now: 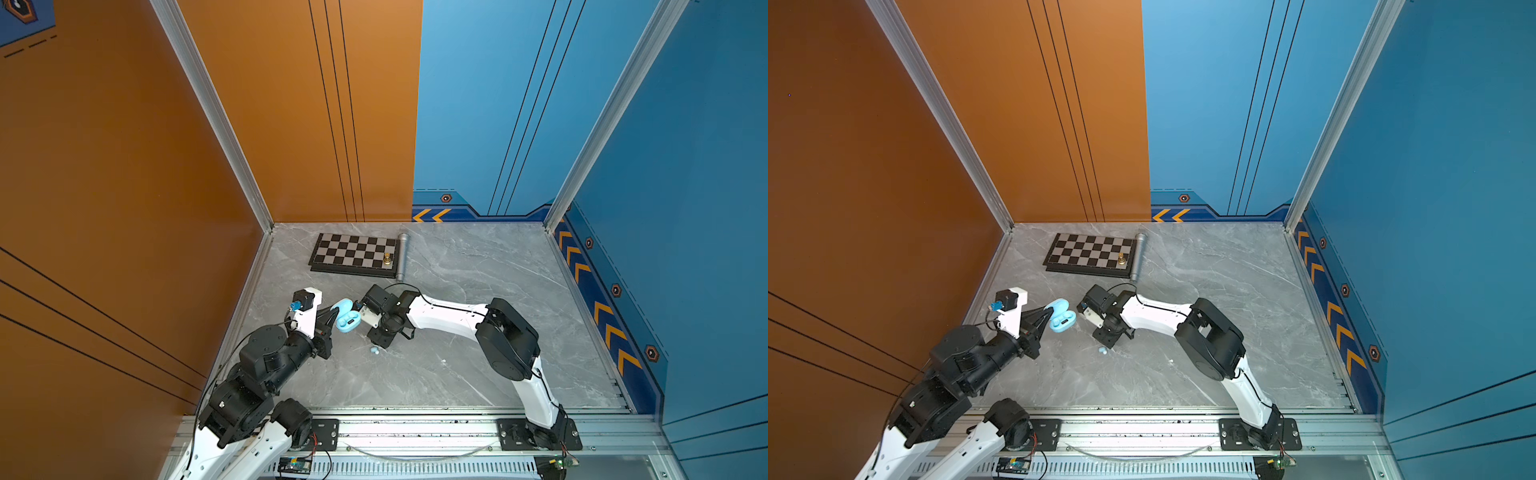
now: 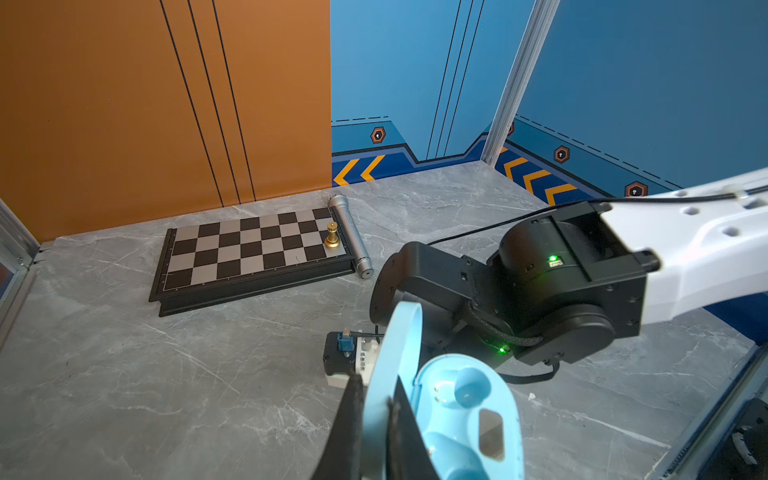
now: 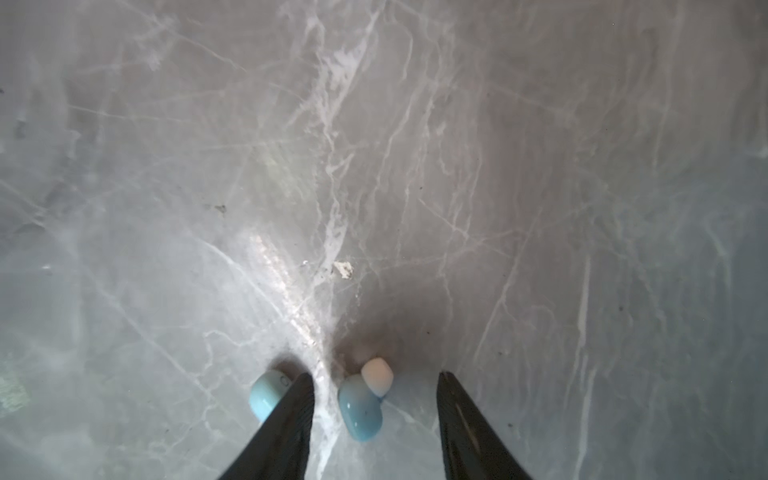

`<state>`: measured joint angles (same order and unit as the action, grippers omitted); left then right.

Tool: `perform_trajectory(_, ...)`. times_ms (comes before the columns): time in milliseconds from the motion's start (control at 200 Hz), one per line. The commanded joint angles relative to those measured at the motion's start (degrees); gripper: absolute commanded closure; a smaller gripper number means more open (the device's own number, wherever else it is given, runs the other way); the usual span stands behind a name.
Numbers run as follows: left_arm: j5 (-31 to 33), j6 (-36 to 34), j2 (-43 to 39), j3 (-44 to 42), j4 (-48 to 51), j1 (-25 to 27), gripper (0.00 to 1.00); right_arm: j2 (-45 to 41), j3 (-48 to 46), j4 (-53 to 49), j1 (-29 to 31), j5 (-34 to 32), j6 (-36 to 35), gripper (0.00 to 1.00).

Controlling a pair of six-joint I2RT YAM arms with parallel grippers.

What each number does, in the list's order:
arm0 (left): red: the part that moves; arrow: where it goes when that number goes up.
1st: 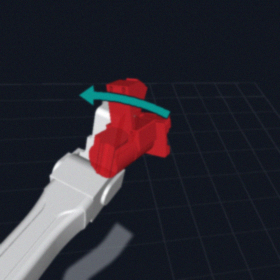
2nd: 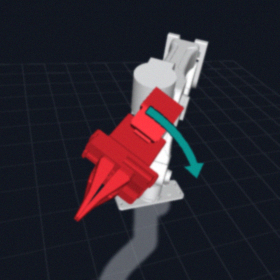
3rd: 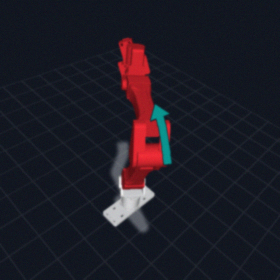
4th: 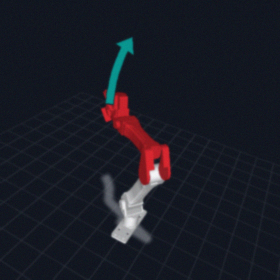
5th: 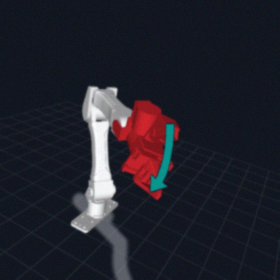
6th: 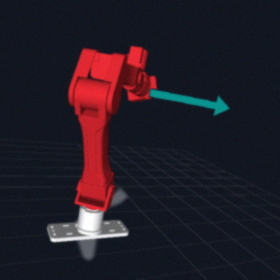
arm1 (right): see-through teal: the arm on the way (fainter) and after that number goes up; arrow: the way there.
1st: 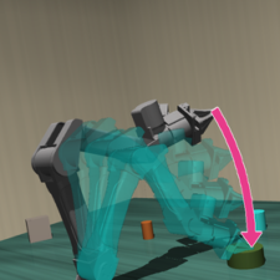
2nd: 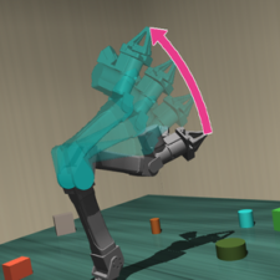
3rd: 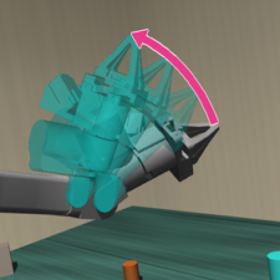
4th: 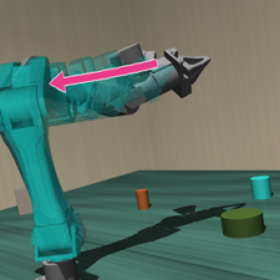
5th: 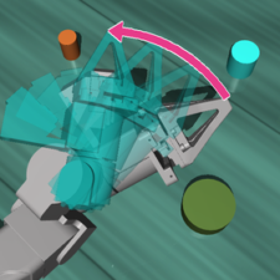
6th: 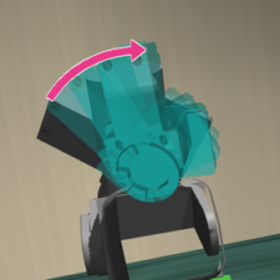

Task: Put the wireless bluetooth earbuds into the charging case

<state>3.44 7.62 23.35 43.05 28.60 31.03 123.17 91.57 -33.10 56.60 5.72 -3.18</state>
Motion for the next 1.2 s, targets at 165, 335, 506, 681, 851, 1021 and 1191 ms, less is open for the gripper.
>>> perform_trajectory(165, 1.13, 0.78, 0.87, 1.24, 0.26, -0.51, 1.0, 0.44, -1.24, -1.98, 0.01, -6.31, -0.07, 0.5)
perform_trajectory(335, 0.6, 0.82, 1.35, 1.46, 0.26, -0.52, 1.0, -2.57, -4.27, -1.97, -0.93, -8.0, -2.24, 0.5)
perform_trajectory(506, 0.39, 0.82, 1.85, 1.51, 0.24, -0.51, 1.0, -4.82, -5.95, -1.95, -3.22, -8.55, -2.62, 0.5)
perform_trajectory(681, 0.11, 0.82, 2.48, 1.95, 0.25, -0.45, 1.0, -7.11, -5.98, -1.96, -5.68, -8.71, -0.96, 0.51)
perform_trajectory(851, -0.01, 0.75, 2.22, 1.97, 0.23, -0.44, 1.0, -8.68, -4.62, -2.05, -7.04, -4.38, 4.3, 0.52)
perform_trajectory(1021, -0.1, -0.04, 2.2, 2.59, 0.27, -0.47, 1.0, -10.96, -3.59, -2.58, -7.16, 5.38, 5.17, 0.54)
perform_trajectory(1191, -0.1, -0.2, 2.79, 3.01, 0.25, -0.47, 1.0, -10.31, -3.31, -4.04, -6.84, 8.56, -0.54, 0.56)
